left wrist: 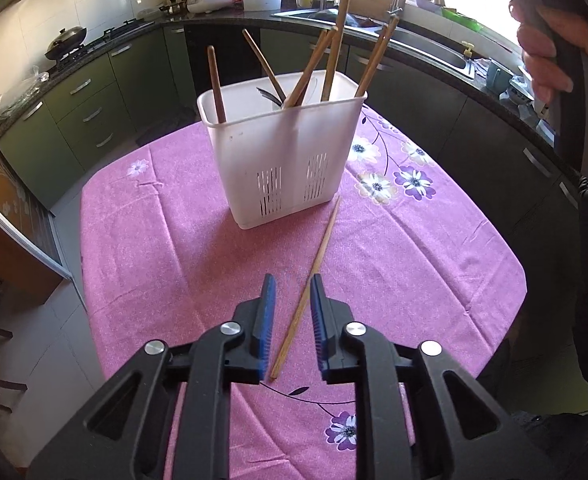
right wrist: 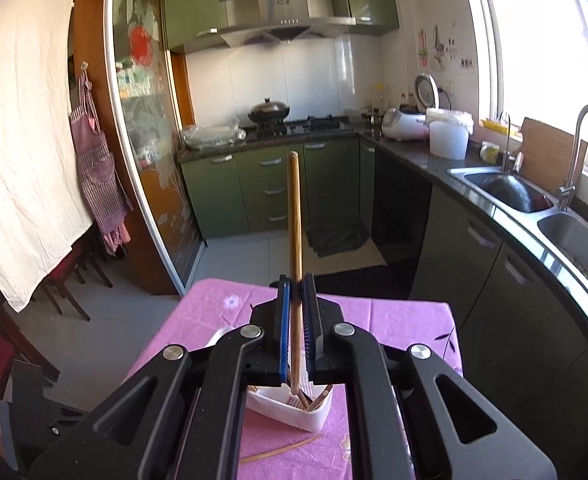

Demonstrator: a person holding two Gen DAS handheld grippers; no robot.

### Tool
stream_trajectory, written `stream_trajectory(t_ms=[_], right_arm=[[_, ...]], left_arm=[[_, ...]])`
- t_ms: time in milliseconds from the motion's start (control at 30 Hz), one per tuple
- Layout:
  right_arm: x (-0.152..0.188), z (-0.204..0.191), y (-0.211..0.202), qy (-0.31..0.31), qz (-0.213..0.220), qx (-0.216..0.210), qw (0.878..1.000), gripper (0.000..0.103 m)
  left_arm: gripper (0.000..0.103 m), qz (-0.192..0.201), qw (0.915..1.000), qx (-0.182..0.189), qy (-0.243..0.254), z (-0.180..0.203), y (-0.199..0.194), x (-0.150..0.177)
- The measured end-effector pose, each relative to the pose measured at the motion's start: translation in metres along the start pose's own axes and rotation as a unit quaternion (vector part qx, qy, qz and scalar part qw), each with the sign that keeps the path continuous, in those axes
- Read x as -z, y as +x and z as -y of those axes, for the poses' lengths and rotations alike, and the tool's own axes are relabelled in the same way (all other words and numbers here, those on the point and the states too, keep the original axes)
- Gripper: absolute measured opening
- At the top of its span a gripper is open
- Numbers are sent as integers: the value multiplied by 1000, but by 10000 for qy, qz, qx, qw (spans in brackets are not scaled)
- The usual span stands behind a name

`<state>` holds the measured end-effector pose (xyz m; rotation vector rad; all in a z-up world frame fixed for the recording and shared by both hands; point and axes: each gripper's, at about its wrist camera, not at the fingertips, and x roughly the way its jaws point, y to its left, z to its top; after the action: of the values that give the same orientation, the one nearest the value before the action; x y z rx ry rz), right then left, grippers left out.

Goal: Organize utensils

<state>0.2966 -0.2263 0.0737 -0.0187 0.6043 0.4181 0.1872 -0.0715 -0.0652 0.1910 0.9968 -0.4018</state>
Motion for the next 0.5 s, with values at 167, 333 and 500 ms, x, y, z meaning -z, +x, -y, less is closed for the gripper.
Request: stream_trajectory(t_ms=[167,333,500], right_arm=[[14,-2,6,-107,-46,-100,9999,9],[20,-5,-65,-210,577,-363,9975,22],[80,12,-114,-66,677,-513,9964,34]], left_arm=[[20,-248,9995,113,134,4,31,-4],[22,-467,9979,159,420,16,63,-14],[25,-756,9954,132,575,19,103,-25]])
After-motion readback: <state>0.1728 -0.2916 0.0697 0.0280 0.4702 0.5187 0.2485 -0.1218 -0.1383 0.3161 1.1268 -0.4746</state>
